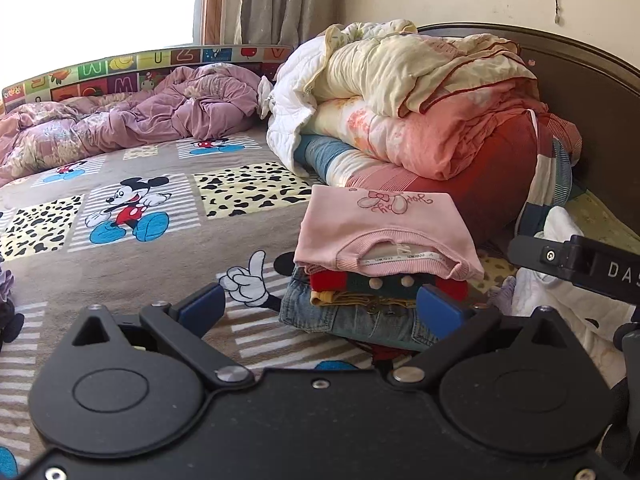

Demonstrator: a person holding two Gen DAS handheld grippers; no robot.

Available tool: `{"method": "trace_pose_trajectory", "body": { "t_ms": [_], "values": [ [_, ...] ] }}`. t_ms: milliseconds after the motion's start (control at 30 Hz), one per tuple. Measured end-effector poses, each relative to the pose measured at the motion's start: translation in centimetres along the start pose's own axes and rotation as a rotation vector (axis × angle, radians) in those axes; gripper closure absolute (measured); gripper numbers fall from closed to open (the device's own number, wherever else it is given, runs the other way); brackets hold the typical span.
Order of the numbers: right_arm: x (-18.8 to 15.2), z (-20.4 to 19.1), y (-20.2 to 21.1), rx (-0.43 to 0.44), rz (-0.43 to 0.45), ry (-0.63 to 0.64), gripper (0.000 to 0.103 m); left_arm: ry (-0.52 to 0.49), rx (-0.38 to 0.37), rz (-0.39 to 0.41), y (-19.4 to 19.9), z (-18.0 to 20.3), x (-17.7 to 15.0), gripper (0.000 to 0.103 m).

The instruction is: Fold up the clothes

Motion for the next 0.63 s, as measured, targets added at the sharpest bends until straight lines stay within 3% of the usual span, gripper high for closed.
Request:
{"method": "trace_pose_trajectory", "body": {
  "t_ms": [300,500,633],
  "values": [
    [-1.3,1.0,3.6,-0.032,-0.018,0.022,0.000,-0.040,0.019,-0.015,2.0,2.7,-1.1,0.000],
    [-1.6,1.8,5.6,-0.053,-0.014,0.032,0.000,-0.055,0.033,0.017,3.4,3.8,-1.5,0.000],
    [-1.5,2.1,6.7,-0.039,-0.013,0.027,0.000,-0.091,0.060,0.080,4.9,4.4,-1.4,0.001]
  ]
}}
Point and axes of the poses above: each gripper's, at about its wrist camera, not at the fingertips, and y roughly against the way its jaws point, z to its right, x to its top, the point moved 4 cm from there along -y, roughly the way its jaws point, and after that the axes turned 6 degrees about -x, right-handed, at the moved point
